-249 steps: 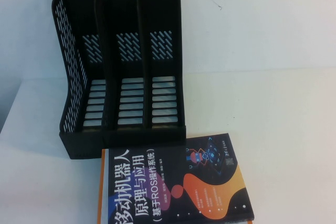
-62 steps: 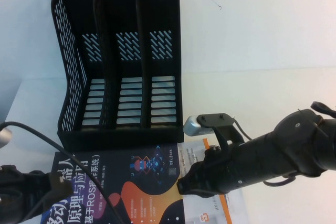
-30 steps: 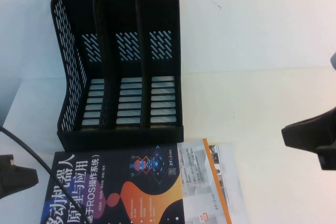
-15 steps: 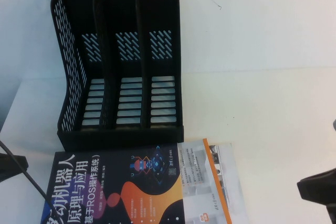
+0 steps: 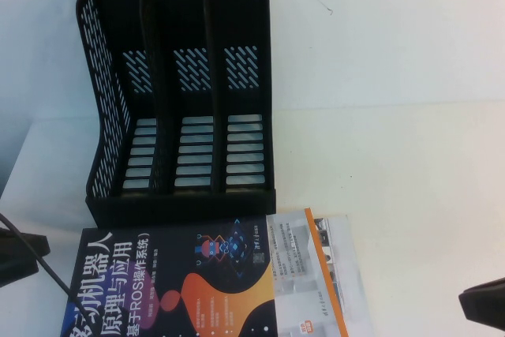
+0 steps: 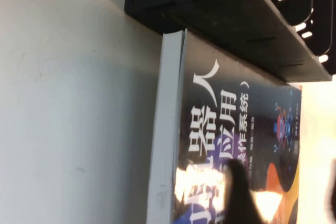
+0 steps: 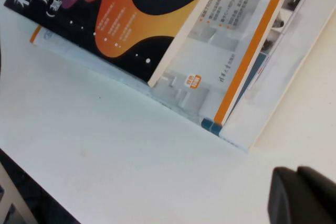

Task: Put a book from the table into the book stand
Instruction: Pick up the book with your left arm

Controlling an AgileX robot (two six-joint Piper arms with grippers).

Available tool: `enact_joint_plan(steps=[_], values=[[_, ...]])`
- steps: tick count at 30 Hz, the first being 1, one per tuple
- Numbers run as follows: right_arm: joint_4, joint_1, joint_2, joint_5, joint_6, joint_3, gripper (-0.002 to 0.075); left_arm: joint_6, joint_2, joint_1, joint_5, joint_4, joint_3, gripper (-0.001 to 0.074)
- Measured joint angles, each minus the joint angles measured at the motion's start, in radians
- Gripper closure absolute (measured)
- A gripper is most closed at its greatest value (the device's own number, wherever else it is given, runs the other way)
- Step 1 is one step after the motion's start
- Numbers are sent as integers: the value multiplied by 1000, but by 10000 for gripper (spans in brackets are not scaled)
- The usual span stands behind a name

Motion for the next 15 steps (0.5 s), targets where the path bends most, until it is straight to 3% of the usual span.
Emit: enact_joint_plan(steps=[3,5,8,15], values=[[-6,0,0,0,0,0,722,2,8,0,0,-8,0,253],[-6,0,0,0,0,0,722,4,23,-14,0,-8,-2,167],[-8,0,0,-2,0,0,722,4,50,-54,-21,15,-2,127],[-8,0,0,-3,0,0,722,6,121,-119,-64,34,-2,115]])
